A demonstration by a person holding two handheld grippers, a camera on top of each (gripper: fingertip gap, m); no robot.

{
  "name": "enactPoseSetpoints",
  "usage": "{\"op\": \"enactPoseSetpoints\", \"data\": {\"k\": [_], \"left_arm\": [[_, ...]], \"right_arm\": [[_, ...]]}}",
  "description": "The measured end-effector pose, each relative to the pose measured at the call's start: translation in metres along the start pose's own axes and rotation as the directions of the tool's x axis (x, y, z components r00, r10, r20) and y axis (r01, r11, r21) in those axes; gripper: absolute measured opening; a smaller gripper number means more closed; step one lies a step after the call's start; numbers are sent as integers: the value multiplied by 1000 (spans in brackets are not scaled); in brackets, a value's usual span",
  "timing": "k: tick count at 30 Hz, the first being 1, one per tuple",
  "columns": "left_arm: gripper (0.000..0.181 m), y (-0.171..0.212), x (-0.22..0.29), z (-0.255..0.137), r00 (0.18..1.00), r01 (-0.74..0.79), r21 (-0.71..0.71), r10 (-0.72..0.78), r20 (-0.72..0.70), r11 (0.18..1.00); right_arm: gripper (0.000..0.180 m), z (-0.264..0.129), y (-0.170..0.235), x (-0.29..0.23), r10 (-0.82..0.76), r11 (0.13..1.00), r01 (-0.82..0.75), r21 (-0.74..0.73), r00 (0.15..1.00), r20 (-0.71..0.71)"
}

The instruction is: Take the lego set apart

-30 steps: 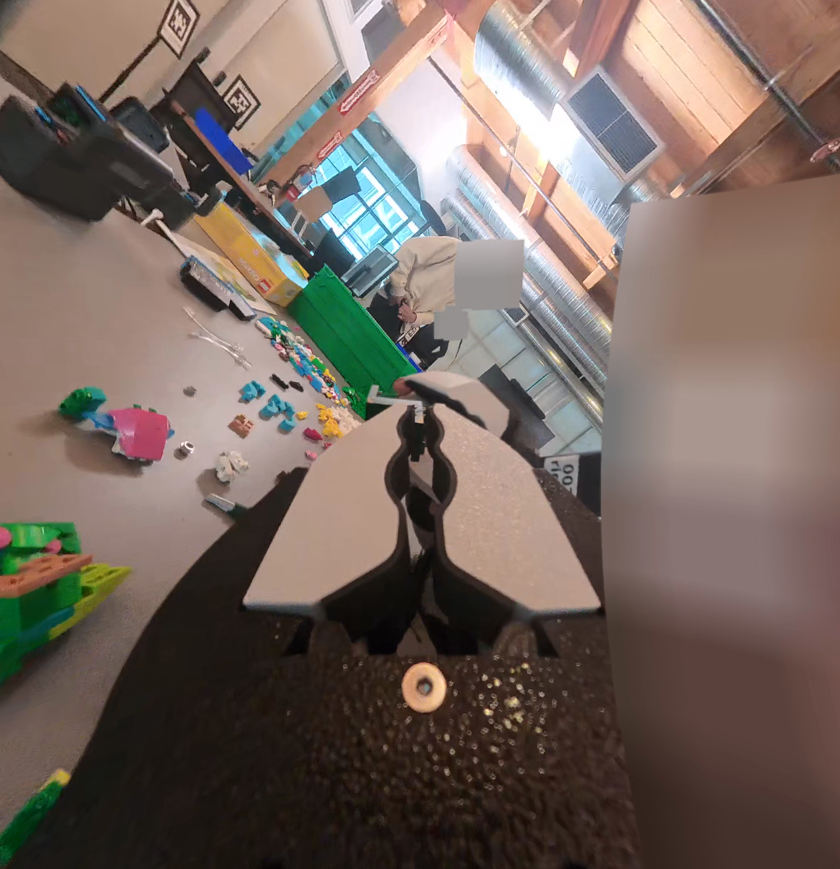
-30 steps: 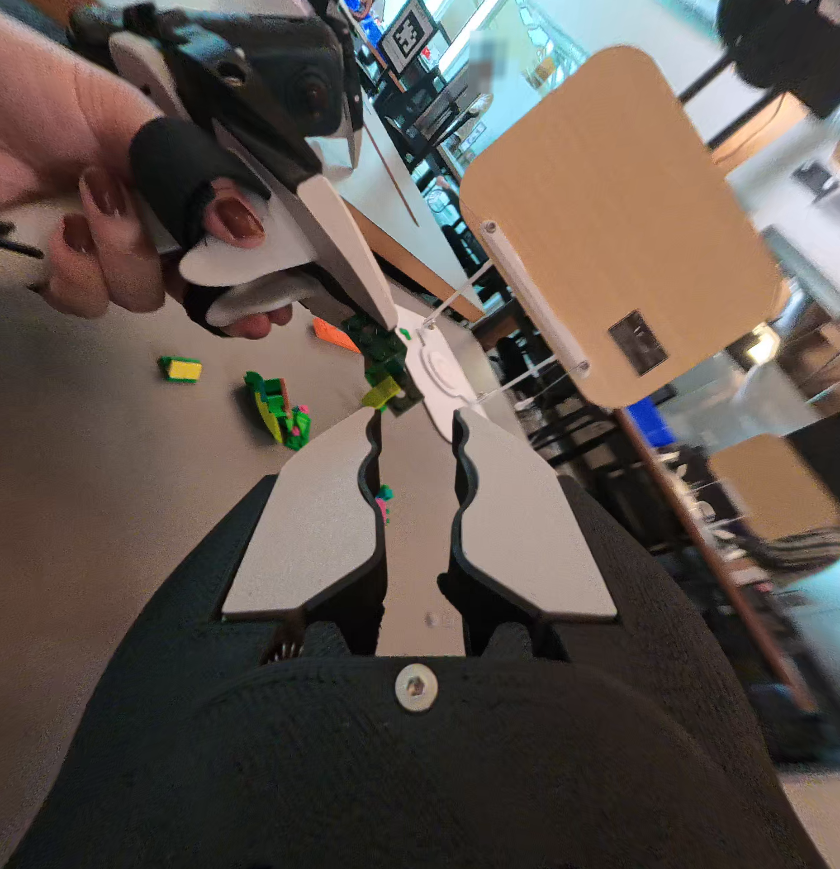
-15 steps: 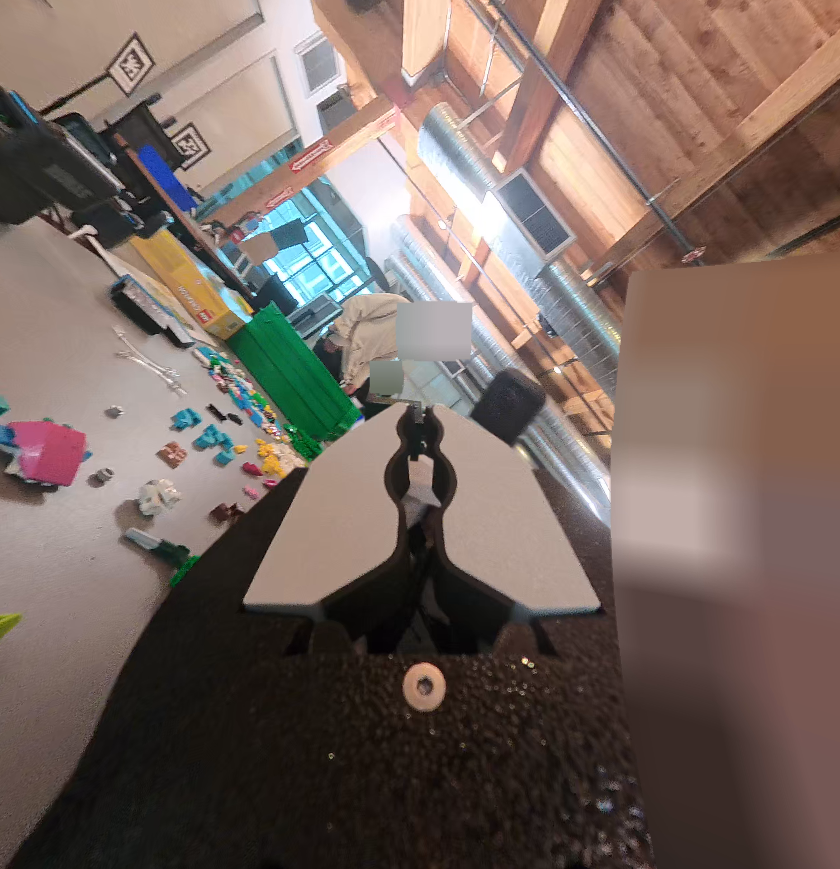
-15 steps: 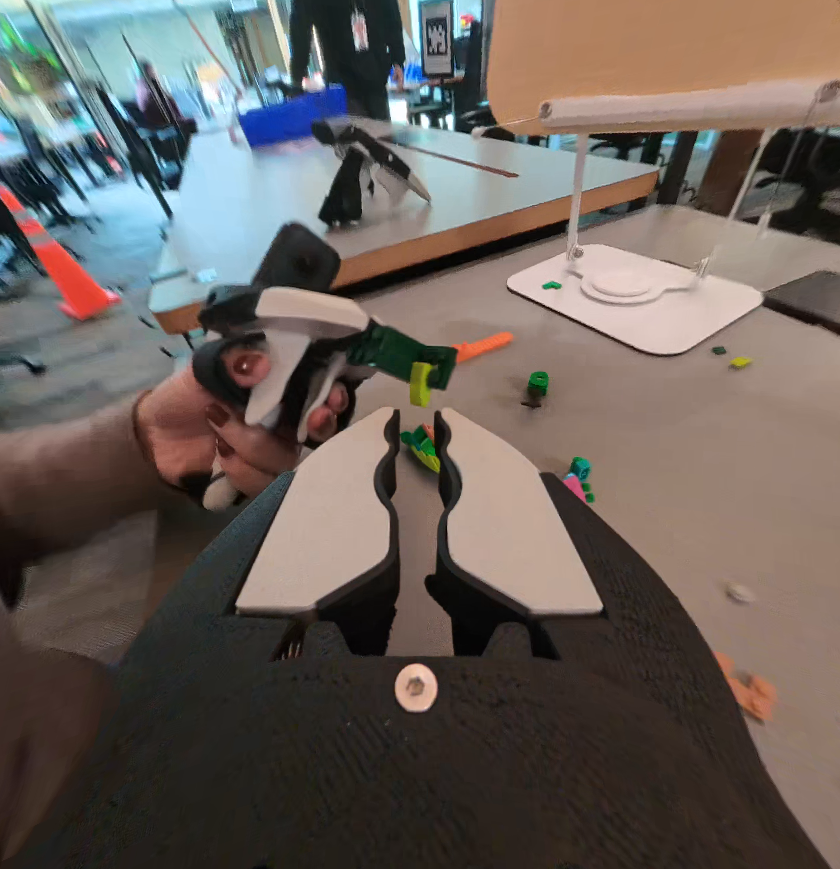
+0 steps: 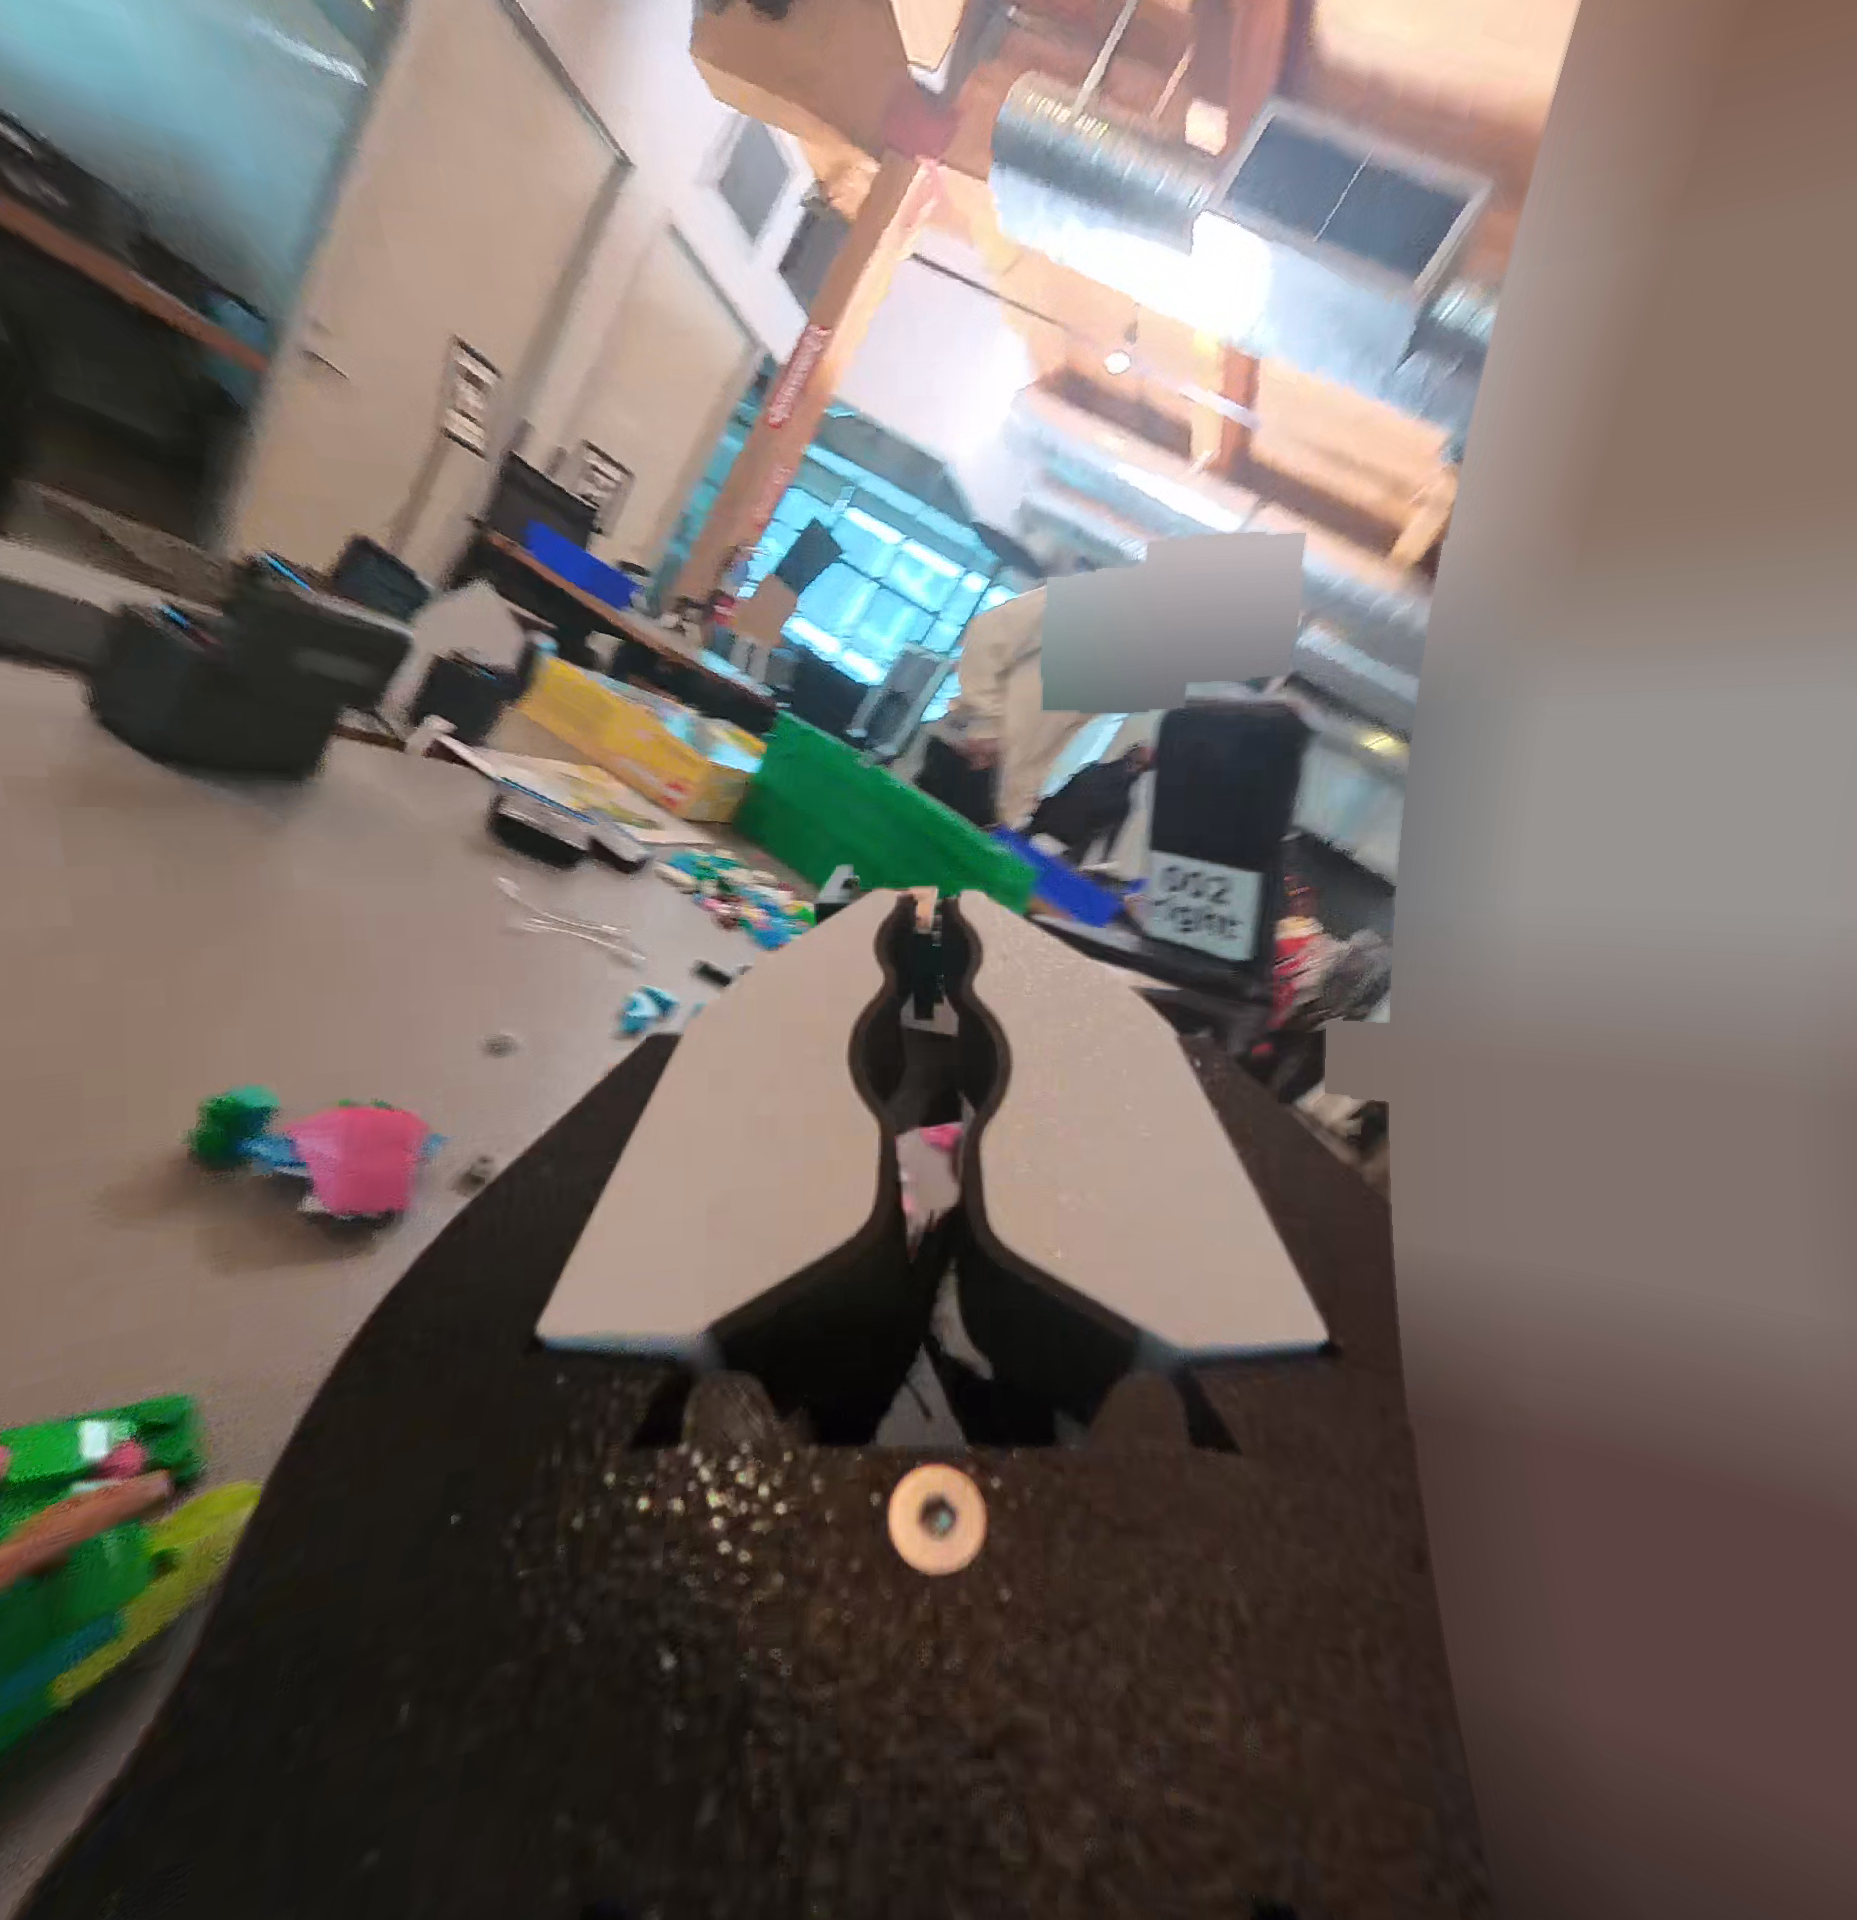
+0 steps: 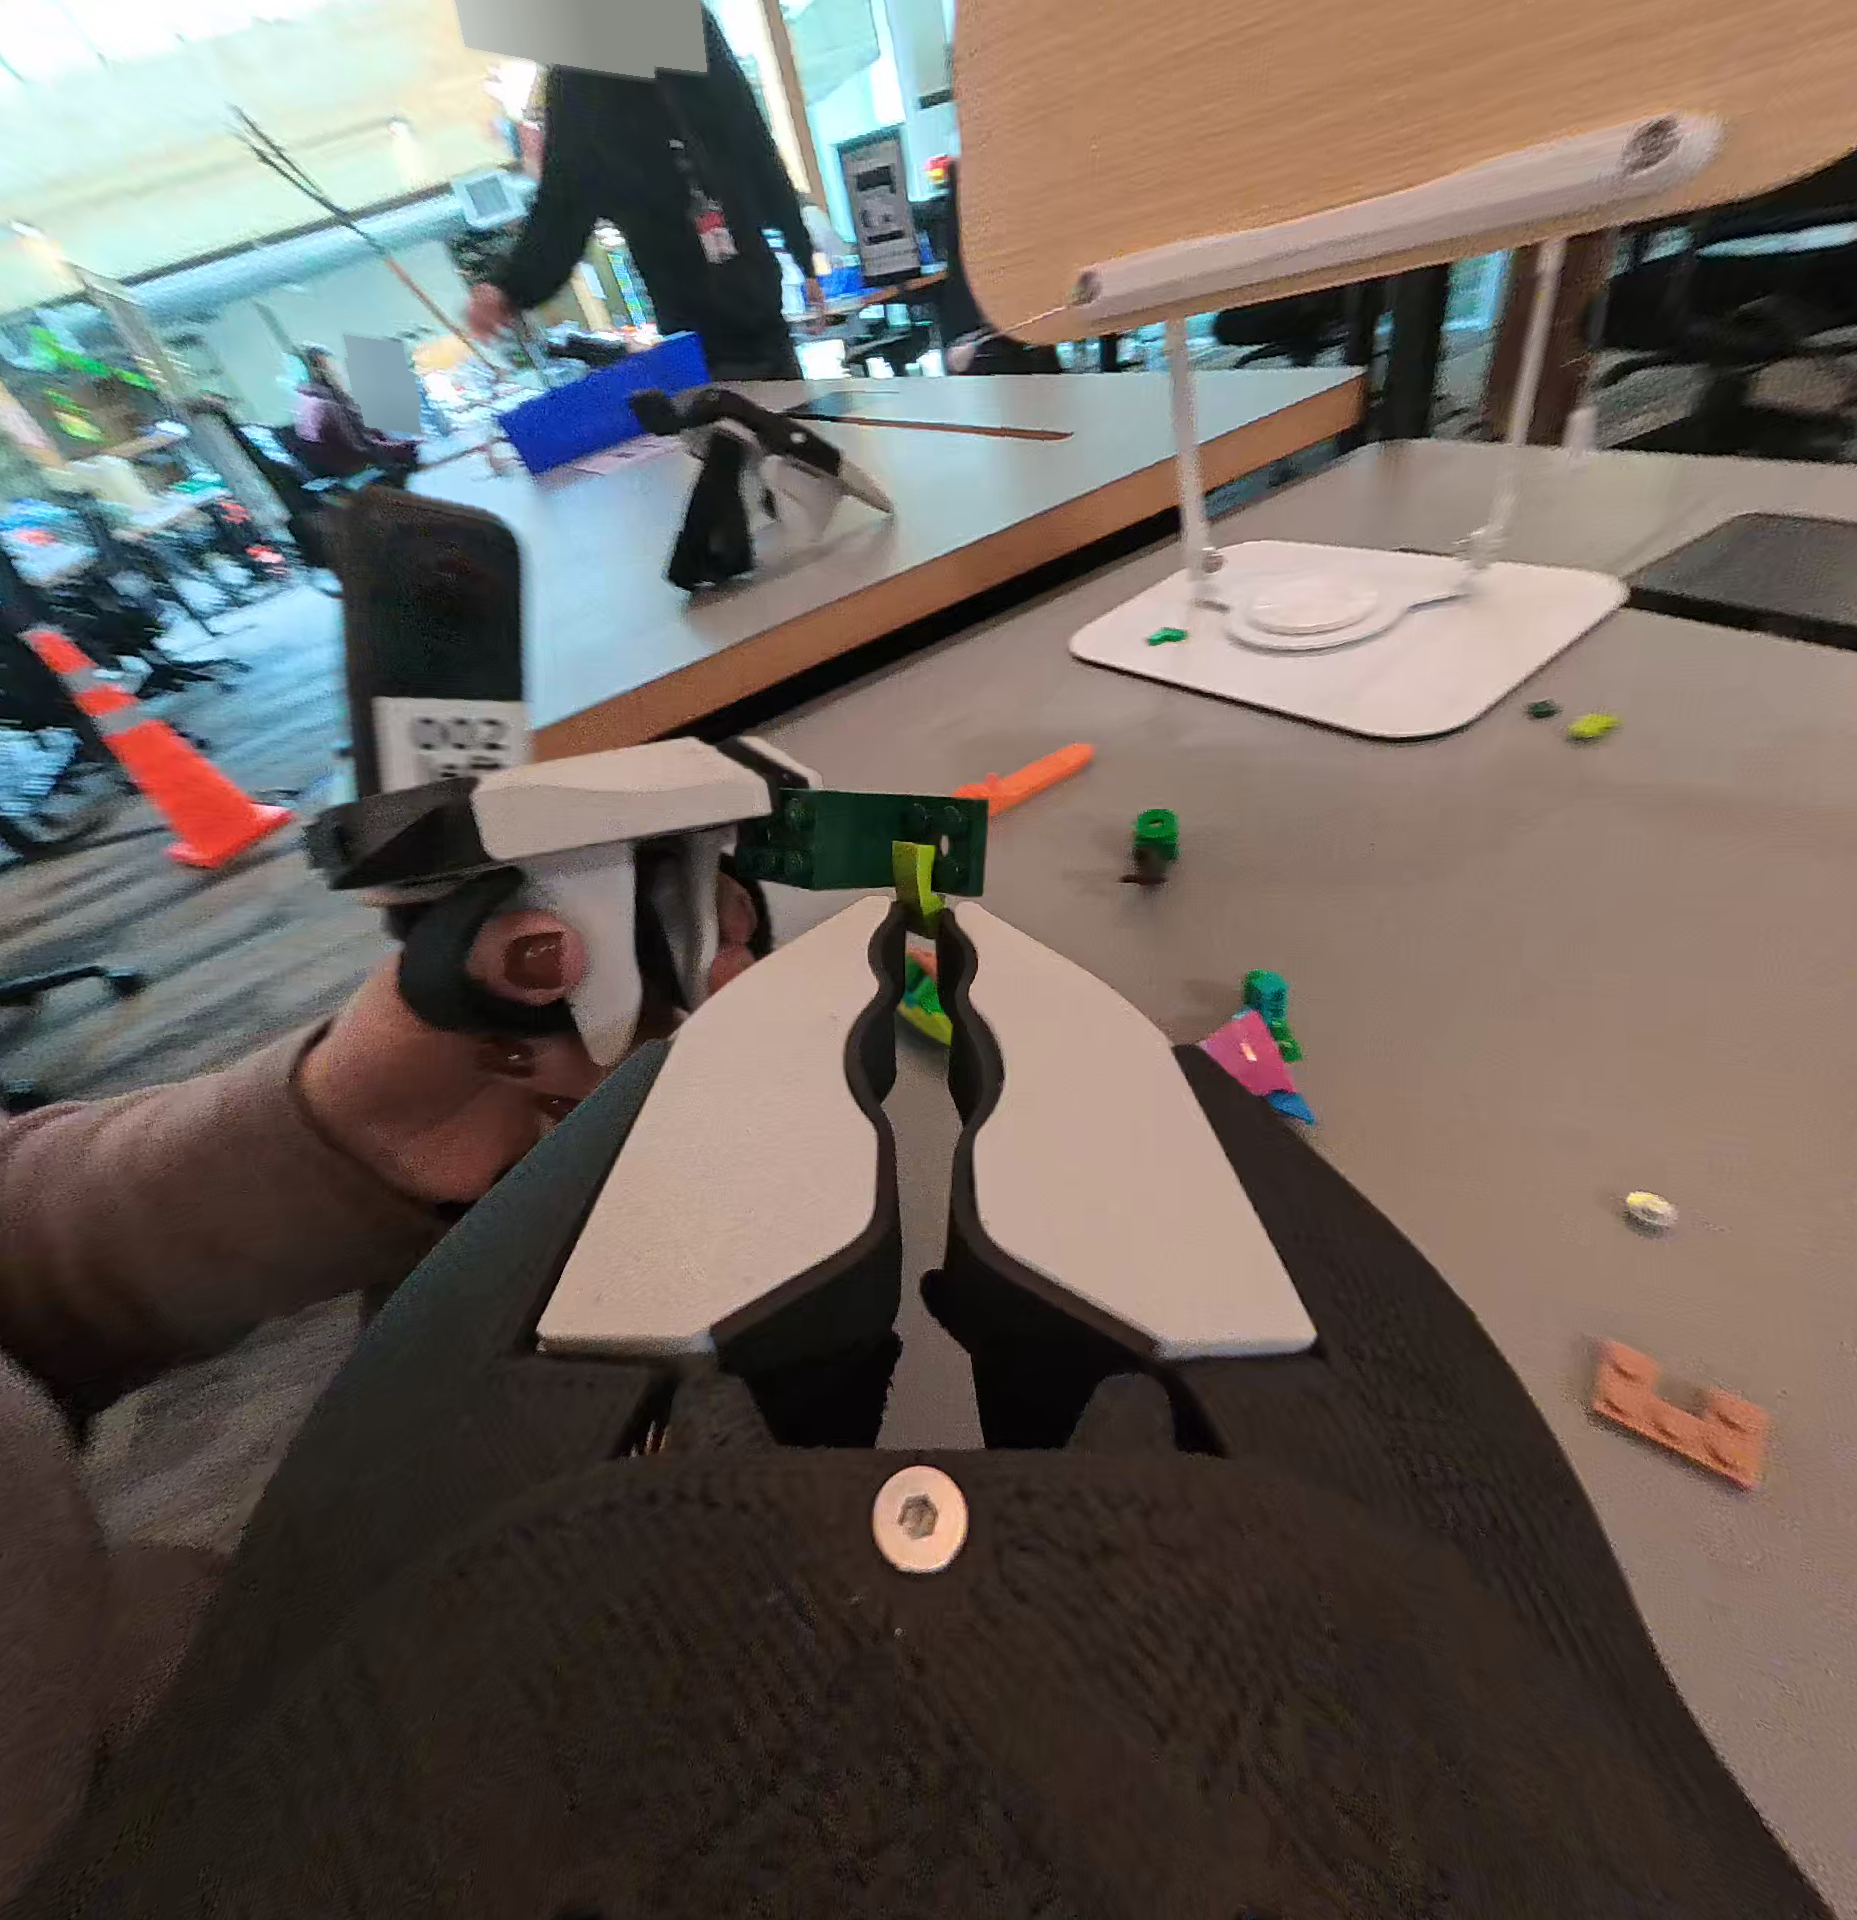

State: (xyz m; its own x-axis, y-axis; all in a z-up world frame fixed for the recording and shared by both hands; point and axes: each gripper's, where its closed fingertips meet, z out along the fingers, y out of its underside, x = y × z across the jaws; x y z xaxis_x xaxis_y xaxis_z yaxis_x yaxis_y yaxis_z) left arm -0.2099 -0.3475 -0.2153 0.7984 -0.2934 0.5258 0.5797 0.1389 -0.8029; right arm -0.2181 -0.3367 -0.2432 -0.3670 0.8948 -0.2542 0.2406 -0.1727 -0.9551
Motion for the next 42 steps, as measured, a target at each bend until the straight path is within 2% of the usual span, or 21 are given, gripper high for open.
{"op": "enactPoseSetpoints", "data": {"k": [1, 6, 10, 12, 14, 18, 19, 20, 21, 23, 28, 31, 33, 35, 39, 40, 42], "left_arm": [[4, 1, 0, 2, 998, -61, -5, 61, 30, 998], [5, 7, 2, 9, 958, -262, -36, 265, 108, 964], [5, 9, 8, 10, 941, -320, -50, 323, 99, 946], [5, 6, 11, 9, 952, -296, -20, 297, 69, 955], [5, 2, 14, 8, 967, -255, 3, 255, 28, 967], [5, 0, 20, 7, 989, -125, 40, 127, -73, 991], [4, 2, 18, 8, 992, -103, 33, 106, -69, 994], [4, 4, 7, 7, 993, -116, 31, 116, -7, 993], [4, 5, 2, 5, 995, -100, 27, 100, 4, 995], [4, -1, 2, 1, 999, 8, 56, -5, -43, 998], [4, 4, -1, 1, 993, -116, -25, 117, 11, 993], [4, 11, 2, 1, 973, -226, -81, 229, 23, 971], [4, 11, 3, 1, 962, -271, -80, 274, 24, 959], [4, 10, 4, 2, 962, -273, -70, 274, 13, 959], [4, 15, 8, 6, 972, -236, -72, 235, -26, 969], [4, 16, 8, 6, 969, -247, -78, 245, -26, 966], [4, 19, 8, 6, 962, -274, -95, 273, -21, 957]], "right_arm": [[4, 0, 1, 2, -23, 1000, 23, 4, 999, -39], [4, -5, 2, 8, -105, 993, 112, 32, 980, -168], [4, -10, 2, 5, -136, 987, 149, 57, 974, -182], [3, -13, 0, 0, -84, 989, 96, 109, 991, -107], [3, -17, -3, -6, 50, 985, -56, 165, 998, 38], [0, -24, -9, -14, 293, 911, -365, 190, 899, 326], [0, -26, -11, -16, 316, 893, -406, 194, 873, 371], [0, -29, -16, -19, 318, 881, -426, 208, 857, 406], [0, -31, -18, -18, 300, 887, -407, 220, 867, 397], [0, -29, -14, -10, 205, 939, -271, 211, 935, 288], [1, -43, -7, 11, 3, 989, -17, 147, 996, 94], [1, -85, -8, 51, -140, 987, 147, 59, 984, -113], [1, -132, -6, 99, -235, 972, 222, -76, 917, -324], [0, -185, 5, 145, -312, 943, 209, -257, 821, -477], [1, -276, 50, 204, -479, 784, 33, -619, 666, -571], [1, -299, 59, 214, -492, 751, -37, -659, 635, -596], [1, -339, 69, 231, -478, 737, -142, -660, 581, -659]]}}
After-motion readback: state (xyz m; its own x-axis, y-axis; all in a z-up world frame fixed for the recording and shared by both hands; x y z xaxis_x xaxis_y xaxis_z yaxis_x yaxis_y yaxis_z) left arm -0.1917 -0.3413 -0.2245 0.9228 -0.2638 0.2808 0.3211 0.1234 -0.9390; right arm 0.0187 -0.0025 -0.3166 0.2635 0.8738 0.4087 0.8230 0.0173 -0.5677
